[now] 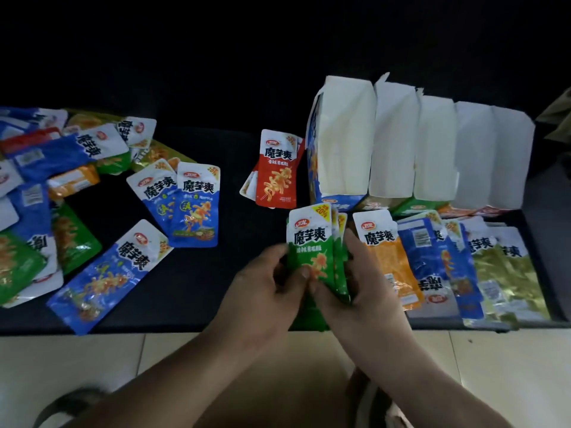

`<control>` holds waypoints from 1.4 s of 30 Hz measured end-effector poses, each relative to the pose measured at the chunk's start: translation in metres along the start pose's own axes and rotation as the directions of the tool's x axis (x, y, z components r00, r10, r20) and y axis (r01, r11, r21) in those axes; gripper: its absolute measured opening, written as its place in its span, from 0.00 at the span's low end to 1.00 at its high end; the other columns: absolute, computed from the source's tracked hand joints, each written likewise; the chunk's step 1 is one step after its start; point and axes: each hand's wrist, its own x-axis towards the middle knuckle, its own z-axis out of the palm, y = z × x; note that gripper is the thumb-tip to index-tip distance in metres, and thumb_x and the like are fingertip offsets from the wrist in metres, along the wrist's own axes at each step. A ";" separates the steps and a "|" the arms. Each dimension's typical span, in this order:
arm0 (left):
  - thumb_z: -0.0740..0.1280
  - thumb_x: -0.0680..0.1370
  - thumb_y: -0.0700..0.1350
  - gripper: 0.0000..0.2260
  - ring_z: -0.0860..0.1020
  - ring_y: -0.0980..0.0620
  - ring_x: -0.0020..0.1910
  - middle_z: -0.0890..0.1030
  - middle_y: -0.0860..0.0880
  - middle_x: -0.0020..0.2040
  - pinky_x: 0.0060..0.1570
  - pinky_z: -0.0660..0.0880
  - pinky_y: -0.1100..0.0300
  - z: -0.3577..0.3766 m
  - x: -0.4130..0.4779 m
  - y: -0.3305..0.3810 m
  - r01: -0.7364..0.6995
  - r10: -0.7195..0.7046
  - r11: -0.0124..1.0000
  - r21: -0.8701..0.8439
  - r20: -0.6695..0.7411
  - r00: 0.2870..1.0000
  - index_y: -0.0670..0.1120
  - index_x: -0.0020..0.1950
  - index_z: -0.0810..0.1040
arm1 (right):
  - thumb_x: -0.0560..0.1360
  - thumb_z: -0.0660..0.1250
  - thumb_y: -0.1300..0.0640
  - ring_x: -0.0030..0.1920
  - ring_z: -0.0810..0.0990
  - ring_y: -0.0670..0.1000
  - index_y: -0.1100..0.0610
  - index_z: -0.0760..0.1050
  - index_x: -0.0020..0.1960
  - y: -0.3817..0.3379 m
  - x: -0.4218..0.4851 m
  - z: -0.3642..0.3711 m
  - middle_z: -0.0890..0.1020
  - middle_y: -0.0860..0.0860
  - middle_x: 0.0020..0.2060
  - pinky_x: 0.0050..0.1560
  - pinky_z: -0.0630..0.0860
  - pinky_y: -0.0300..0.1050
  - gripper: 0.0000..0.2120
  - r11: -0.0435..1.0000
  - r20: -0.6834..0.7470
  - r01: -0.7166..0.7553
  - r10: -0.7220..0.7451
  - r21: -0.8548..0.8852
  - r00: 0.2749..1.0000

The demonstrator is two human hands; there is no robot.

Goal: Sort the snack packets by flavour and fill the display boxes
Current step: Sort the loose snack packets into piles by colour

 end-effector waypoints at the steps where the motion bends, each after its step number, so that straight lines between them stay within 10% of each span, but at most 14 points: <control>1: 0.69 0.82 0.52 0.14 0.84 0.61 0.47 0.85 0.60 0.49 0.52 0.82 0.50 -0.001 0.001 -0.003 -0.011 0.011 1.000 0.005 -0.007 1.000 0.62 0.67 0.76 | 0.76 0.76 0.55 0.59 0.82 0.39 0.41 0.64 0.79 -0.003 0.002 0.002 0.83 0.40 0.59 0.53 0.82 0.37 0.36 0.998 -0.004 0.025 -0.025 -0.064 1.000; 10: 0.69 0.80 0.53 0.24 0.77 0.55 0.52 0.71 0.57 0.56 0.48 0.77 0.57 -0.023 -0.001 -0.034 -0.114 0.176 0.880 0.461 -0.094 0.980 0.59 0.76 0.71 | 0.74 0.74 0.47 0.55 0.83 0.53 0.49 0.81 0.63 0.008 0.006 0.013 0.83 0.46 0.54 0.42 0.83 0.50 0.18 0.731 0.027 0.311 -0.373 -0.608 0.928; 17: 0.71 0.78 0.54 0.19 0.76 0.52 0.41 0.71 0.55 0.50 0.41 0.75 0.56 -0.019 0.011 -0.026 -0.137 0.193 0.849 0.510 -0.059 0.979 0.53 0.69 0.77 | 0.73 0.76 0.54 0.50 0.83 0.49 0.49 0.84 0.50 0.027 0.003 0.002 0.83 0.42 0.47 0.36 0.82 0.47 0.06 0.773 -0.039 0.317 -0.403 -0.550 0.914; 35: 0.69 0.78 0.50 0.11 0.80 0.58 0.45 0.79 0.59 0.49 0.42 0.79 0.59 -0.096 -0.016 -0.070 -0.194 0.303 0.899 0.392 -0.238 0.923 0.51 0.59 0.83 | 0.76 0.68 0.48 0.53 0.84 0.48 0.53 0.86 0.55 -0.029 0.037 0.072 0.84 0.45 0.51 0.49 0.84 0.52 0.14 0.750 0.096 0.546 -0.554 -0.374 0.827; 39: 0.70 0.73 0.49 0.15 0.79 0.44 0.55 0.81 0.50 0.59 0.50 0.80 0.48 -0.148 -0.020 -0.085 0.013 0.359 0.715 0.699 -0.384 0.851 0.48 0.58 0.84 | 0.74 0.73 0.49 0.59 0.84 0.51 0.50 0.84 0.59 -0.056 0.057 0.123 0.81 0.46 0.62 0.54 0.79 0.45 0.15 0.722 0.181 0.560 -0.537 -0.407 0.824; 42: 0.73 0.72 0.52 0.27 0.76 0.39 0.67 0.78 0.44 0.70 0.58 0.77 0.43 -0.167 -0.027 -0.094 0.180 0.243 0.553 0.814 -0.364 0.899 0.48 0.70 0.79 | 0.79 0.69 0.43 0.79 0.64 0.54 0.46 0.73 0.74 -0.080 0.076 0.156 0.65 0.50 0.80 0.70 0.74 0.54 0.25 0.675 0.329 0.511 -0.391 -0.532 0.859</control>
